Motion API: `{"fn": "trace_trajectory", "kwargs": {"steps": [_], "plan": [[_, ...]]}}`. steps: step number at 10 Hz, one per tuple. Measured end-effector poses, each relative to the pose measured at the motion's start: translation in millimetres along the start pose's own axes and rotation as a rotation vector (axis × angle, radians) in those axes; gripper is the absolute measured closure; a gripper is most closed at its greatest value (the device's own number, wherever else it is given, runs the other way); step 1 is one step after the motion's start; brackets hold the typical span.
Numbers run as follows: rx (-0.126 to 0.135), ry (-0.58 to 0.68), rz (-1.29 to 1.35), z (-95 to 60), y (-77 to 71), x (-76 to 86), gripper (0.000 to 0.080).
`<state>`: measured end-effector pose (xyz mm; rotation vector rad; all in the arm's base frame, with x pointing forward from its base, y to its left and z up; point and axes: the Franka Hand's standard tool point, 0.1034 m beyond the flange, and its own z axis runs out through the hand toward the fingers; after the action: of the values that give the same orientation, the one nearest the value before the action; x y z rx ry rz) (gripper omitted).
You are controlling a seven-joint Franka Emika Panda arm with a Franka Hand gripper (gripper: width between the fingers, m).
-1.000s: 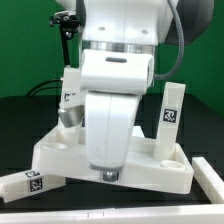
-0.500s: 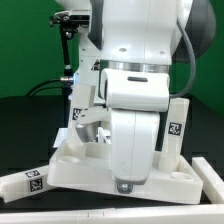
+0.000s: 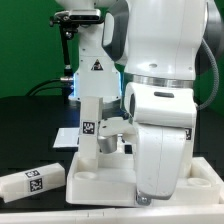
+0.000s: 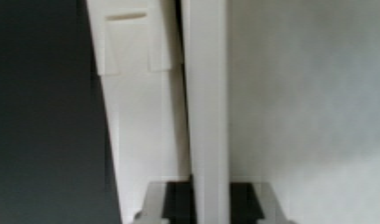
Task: Assemble desk
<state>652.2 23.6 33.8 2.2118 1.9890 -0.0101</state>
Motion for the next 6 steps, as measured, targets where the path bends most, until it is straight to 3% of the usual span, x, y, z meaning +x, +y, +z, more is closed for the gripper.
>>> {"fn": "trace_trajectory", "kwargs": {"steps": [1,2,3,4,5,6], "plan": [[0.0,0.0,0.001,0.2,-0.1,-0.3,0.0754],[0.0,0.0,0.002,0.1,0.1,-0.9,0.0704],[0.0,-0.003,0.003,-5.2,2.1,-1.4,0.0518],[-0.007,-0.005,0.0,-25.4,5.7,-1.5,0.0518],[-0.014,0.001,0.003,-40.9,2.0,-1.4,0.0336],[-0.016,0.007,0.022,-55.6,-3.1,-3.0,0.0214]]}}
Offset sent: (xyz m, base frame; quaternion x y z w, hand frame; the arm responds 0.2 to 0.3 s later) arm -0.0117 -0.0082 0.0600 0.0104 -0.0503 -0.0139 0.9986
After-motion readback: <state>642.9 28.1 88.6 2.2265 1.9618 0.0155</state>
